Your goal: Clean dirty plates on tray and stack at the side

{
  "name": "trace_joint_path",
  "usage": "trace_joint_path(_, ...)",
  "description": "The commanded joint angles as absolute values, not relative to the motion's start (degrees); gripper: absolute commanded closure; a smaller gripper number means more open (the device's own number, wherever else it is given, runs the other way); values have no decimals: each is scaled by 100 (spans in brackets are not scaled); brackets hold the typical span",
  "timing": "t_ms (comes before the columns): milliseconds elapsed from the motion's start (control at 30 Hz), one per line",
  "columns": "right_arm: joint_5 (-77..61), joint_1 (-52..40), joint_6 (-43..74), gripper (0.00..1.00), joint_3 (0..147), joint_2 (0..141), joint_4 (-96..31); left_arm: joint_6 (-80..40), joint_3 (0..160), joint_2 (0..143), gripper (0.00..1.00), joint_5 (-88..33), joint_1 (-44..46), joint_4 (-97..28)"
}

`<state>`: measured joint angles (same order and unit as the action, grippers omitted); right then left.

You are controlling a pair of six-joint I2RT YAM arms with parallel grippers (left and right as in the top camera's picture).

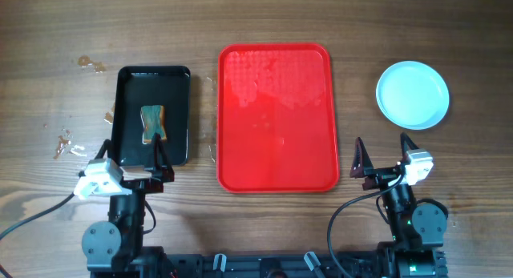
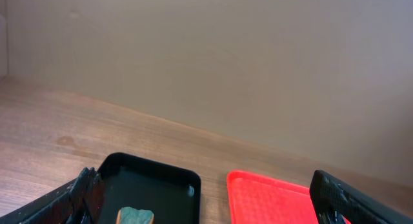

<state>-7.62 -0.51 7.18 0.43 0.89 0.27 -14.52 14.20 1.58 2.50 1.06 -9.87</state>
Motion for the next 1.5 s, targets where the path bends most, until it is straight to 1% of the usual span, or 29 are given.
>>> trace_joint_path(0,-703,-80,615,0,30,64,58,-1590,1085,19,0,375,73,-895)
trace_joint_path(267,-703,-80,615,0,30,64,58,-1568,32,19,0,375,154,-377)
trace_joint_path(1467,-703,-80,615,0,30,64,58,-1546,32,38,0,390,187,-364)
